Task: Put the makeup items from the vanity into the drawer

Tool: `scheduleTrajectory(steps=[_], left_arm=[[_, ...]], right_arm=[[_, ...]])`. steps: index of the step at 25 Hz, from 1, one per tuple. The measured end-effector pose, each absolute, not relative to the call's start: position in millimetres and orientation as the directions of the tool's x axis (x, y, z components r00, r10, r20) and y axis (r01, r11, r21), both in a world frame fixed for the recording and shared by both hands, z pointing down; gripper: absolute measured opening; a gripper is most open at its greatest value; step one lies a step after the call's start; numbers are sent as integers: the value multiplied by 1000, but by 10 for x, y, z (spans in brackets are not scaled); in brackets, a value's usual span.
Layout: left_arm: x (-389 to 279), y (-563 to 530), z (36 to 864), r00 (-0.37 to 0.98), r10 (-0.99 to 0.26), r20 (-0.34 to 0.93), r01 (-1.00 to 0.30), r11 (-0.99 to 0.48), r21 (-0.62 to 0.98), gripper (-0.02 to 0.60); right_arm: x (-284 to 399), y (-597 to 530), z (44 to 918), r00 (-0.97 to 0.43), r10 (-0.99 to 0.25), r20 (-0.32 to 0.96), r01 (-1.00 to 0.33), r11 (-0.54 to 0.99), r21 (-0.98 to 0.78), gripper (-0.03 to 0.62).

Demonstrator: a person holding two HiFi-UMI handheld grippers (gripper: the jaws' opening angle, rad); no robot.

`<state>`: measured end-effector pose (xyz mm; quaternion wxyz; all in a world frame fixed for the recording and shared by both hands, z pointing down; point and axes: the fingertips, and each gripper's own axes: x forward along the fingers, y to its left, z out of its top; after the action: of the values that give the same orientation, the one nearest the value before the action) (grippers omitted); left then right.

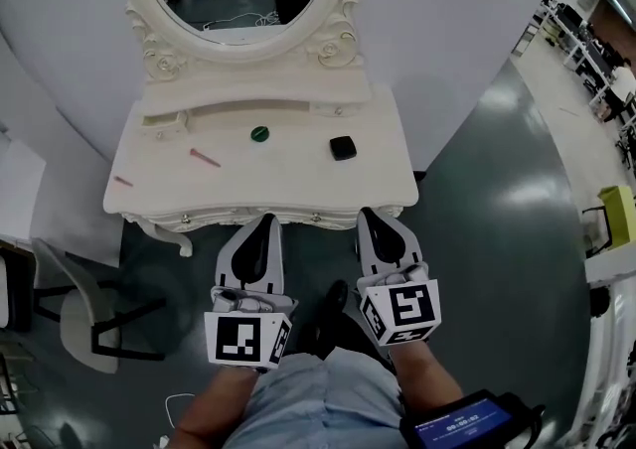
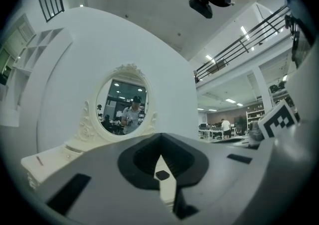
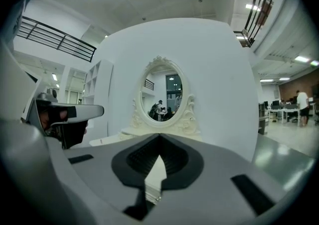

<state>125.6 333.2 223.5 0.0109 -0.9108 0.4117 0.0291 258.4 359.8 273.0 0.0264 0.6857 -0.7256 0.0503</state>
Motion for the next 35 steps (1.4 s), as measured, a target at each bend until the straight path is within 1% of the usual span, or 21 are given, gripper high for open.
scheduleTrajectory(steps=[7,13,20,24,27,31,35], left_arm=[[1668,2832,2310,680,-732,-30,-733,-680,-25,0],[2149,2268,2282,692,-722,-14,-722,-690,-52,0],[2610,1828,2093,692,-721,-33,-721,-688,-80,0],[2707,1626,1977,675,-736,-47,-736,-670,-97,0],[2701,1502,2000,653,-756,-38,-756,-647,-102,0],[2670,1319,2149,641,-768,-11,-766,-637,-86,0],[2625,1155,2367,649,-761,30,-759,-649,-47,0]], right_arm=[[2971,3097,2897,-33,-992,123,-997,25,-69,-2],[3338,2517,2980,-47,-990,135,-995,35,-93,-2],[3739,2027,2899,-68,-990,121,-994,57,-98,-2],[3883,1755,2830,-85,-991,106,-992,75,-99,0],[3881,1597,2910,-115,-986,119,-989,103,-106,0],[3830,1417,3135,-133,-977,165,-987,115,-110,0],[3745,1329,3437,-128,-962,239,-988,103,-114,0]])
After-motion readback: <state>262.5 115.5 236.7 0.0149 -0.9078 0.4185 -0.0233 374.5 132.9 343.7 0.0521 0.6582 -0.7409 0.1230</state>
